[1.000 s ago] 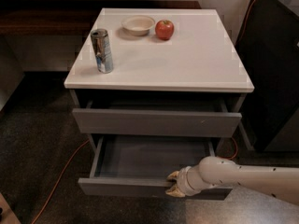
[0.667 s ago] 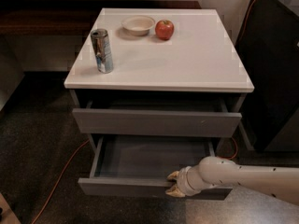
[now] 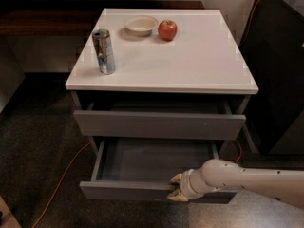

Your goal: Place redbull can into middle drawer

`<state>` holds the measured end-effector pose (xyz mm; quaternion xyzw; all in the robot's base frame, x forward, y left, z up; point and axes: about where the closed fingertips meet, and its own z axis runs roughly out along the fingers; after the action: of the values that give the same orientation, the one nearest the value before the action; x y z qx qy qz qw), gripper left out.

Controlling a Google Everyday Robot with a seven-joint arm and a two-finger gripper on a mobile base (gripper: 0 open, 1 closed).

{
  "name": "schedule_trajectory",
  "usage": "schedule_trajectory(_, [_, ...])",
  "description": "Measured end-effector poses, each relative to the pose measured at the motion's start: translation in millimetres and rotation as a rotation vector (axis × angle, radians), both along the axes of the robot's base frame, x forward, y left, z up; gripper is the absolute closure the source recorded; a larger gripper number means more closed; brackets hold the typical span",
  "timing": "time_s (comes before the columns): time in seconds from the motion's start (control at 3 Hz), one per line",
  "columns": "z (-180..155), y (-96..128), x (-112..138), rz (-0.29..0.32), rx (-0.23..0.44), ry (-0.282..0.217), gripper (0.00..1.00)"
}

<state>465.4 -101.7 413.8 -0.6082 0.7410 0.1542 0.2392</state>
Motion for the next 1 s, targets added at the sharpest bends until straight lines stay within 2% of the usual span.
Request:
schedule_trajectory(0.33, [0,0,0,0.0,0.0,0.0,0.01])
schedule_trajectory(0.67, [-8,5,-41,0.025,-0.001,0.031,0.13])
schedule_trajectory(1.0, [-8,8,-68,0.043,-0.001,0.052,0.43])
